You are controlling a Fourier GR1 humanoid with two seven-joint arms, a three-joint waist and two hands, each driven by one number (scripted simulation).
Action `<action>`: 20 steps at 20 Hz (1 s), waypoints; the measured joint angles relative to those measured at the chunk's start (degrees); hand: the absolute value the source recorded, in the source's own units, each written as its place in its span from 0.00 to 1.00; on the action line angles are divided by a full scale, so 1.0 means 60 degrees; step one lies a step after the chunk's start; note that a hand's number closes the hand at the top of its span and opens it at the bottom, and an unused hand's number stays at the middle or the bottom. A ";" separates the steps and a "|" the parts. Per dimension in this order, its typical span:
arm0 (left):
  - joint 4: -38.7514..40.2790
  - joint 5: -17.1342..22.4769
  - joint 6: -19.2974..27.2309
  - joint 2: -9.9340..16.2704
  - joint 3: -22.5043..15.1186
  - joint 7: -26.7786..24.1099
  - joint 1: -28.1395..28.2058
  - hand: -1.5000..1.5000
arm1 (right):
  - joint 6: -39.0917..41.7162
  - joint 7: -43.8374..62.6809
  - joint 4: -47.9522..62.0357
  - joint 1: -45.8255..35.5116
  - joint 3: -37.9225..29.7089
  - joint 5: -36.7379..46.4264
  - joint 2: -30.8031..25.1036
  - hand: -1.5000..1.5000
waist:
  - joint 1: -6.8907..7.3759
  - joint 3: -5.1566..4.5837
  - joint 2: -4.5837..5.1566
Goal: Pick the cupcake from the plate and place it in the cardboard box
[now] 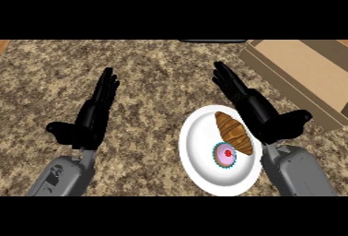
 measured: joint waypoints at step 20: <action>0.0056 -0.1112 -0.2377 0.2531 0.0049 -0.0397 0.0012 0.50 | 0.4202 -0.6069 0.0135 -0.0284 -0.2432 0.2660 -0.4776 0.00 | 0.0179 0.0332 -0.0283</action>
